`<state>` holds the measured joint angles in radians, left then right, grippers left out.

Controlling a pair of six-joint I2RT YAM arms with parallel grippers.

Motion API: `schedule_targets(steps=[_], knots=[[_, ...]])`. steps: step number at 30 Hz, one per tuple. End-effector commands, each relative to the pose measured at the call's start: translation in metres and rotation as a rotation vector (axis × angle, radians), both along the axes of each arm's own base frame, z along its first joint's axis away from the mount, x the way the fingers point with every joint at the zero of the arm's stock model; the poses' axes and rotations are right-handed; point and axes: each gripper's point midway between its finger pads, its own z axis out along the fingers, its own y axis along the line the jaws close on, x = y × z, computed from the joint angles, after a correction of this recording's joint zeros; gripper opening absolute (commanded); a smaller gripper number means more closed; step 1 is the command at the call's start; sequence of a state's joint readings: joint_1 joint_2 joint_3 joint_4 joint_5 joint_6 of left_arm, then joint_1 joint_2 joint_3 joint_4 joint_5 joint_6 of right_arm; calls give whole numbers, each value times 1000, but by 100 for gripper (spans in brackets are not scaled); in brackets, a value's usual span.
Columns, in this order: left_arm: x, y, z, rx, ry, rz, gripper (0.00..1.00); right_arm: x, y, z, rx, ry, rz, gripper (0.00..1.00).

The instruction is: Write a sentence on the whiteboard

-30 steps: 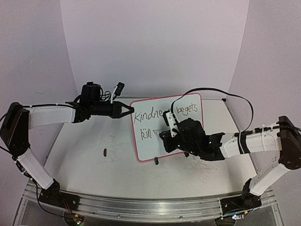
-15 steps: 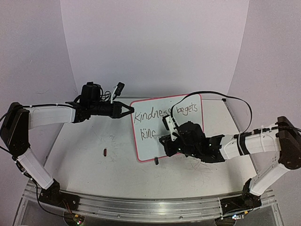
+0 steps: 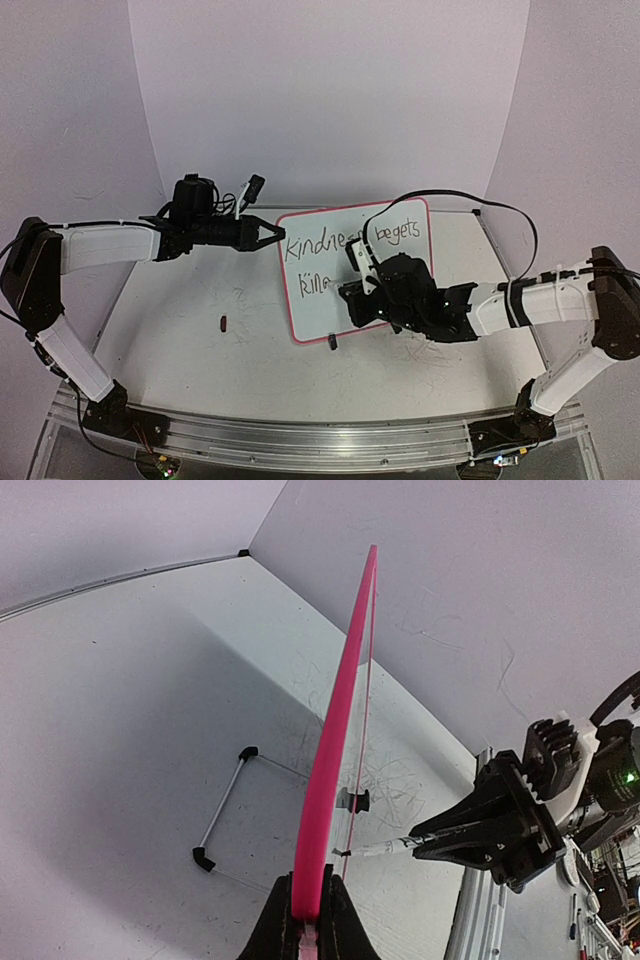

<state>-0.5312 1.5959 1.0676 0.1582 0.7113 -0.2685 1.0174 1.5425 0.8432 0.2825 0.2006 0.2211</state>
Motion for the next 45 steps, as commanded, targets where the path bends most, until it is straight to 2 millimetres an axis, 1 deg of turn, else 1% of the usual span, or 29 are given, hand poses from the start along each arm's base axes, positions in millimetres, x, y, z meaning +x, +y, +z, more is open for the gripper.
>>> schedule_targets(steps=[1,6,10,19,23,31,42,45], knots=[[-2,-6,17,4,-78,-16,0,29,-5,41,43,-96,-89,0],[-2,-6,17,4,-80,-15,0,32,0,47,47,-110,-81,0],[-2,-5,19,3,-82,-15,0,30,0,42,45,-96,-71,0],[-2,-6,18,3,-79,-16,0,12,-9,4,36,8,-47,0],[-2,-6,16,5,-76,-17,0,7,-15,-6,27,31,-49,0],[-1,-6,16,5,-76,-15,0,3,-26,-14,-14,39,-57,0],[-1,-6,15,6,-74,-17,0,-3,-27,-20,-33,58,-37,0],[-1,-6,16,5,-75,-16,0,-4,-30,-17,-37,52,-38,0]])
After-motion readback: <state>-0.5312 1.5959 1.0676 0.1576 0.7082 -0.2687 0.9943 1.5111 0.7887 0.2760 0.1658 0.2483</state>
